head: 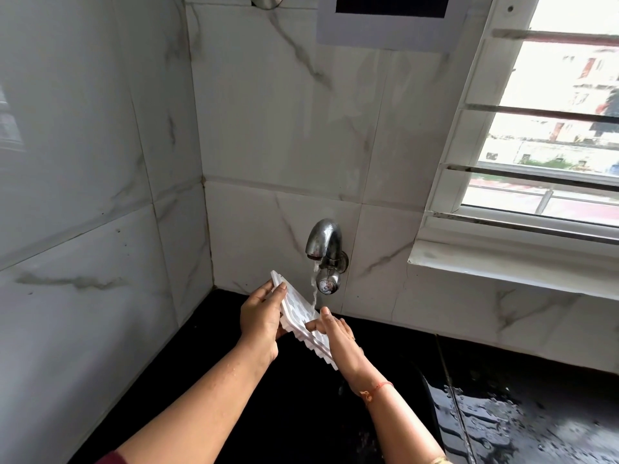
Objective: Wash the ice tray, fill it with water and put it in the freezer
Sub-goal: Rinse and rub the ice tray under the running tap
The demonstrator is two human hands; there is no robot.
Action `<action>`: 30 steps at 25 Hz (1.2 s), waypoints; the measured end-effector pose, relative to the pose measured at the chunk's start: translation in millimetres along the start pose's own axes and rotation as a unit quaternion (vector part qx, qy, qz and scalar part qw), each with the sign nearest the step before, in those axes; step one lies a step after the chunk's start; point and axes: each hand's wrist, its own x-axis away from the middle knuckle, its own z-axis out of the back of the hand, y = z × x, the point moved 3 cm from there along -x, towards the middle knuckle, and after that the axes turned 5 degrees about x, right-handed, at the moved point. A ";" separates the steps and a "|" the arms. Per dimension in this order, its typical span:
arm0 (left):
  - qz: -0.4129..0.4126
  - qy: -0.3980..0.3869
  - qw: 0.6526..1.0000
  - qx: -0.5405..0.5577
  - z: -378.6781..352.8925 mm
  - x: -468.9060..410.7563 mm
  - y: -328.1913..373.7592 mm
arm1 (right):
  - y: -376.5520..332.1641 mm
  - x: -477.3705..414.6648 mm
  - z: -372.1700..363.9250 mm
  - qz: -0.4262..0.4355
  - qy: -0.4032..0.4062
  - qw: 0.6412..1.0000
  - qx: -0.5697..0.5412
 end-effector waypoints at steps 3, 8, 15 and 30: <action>-0.012 0.007 1.000 -0.004 4.1 -0.4 0.6 | 4.5 -4.7 -0.1 0.016 0.028 0.999 -0.024; -0.033 0.034 0.999 0.008 14.4 -0.3 11.3 | 7.5 0.2 3.2 -0.008 0.048 0.998 0.028; -0.047 0.028 0.998 0.004 17.2 3.1 14.4 | -4.0 4.2 -5.0 -0.020 0.012 0.994 0.109; -0.056 0.021 0.998 -0.006 18.0 1.4 9.6 | -3.5 9.1 -7.1 -0.009 0.000 0.995 0.096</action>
